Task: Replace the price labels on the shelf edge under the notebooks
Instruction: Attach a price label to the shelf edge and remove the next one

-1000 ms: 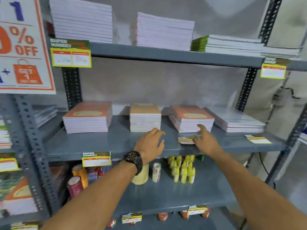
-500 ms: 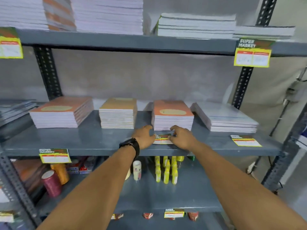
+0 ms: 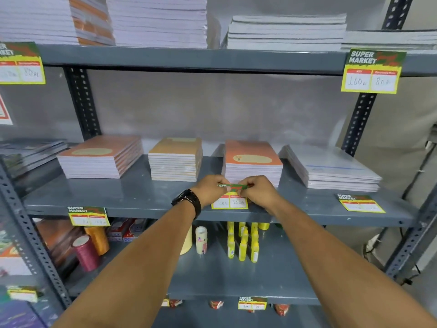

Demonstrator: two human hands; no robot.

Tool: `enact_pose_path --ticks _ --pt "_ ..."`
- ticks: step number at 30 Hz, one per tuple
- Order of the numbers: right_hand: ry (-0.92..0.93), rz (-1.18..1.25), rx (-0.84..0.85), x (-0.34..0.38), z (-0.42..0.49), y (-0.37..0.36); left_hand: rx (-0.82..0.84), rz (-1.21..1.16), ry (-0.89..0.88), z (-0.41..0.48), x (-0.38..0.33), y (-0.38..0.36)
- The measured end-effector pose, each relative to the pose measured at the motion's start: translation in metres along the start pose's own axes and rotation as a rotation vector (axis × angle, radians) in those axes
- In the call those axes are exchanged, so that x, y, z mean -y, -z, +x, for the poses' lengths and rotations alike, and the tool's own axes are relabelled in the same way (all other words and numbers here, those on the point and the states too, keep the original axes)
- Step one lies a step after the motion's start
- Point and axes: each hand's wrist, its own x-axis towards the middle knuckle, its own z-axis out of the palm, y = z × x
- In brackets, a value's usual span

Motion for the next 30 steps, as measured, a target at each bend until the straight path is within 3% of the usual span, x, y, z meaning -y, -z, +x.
enact_pose_path --ticks 3,9,19,30 --pt "0.007 0.073 0.116 0.005 -0.013 0.001 0.049 -0.097 -0.029 -0.016 -0.003 0.007" --pt "0.162 -0.167 0.16 0.002 -0.047 -0.012 0.139 0.053 -0.183 -0.056 0.004 0.019" --pt "0.212 -0.307 -0.007 -0.007 -0.077 -0.051 -0.071 0.374 -0.198 -0.092 0.03 0.002" --pt "0.241 -0.389 -0.172 -0.013 -0.078 -0.065 -0.128 0.514 -0.271 -0.085 0.039 -0.008"
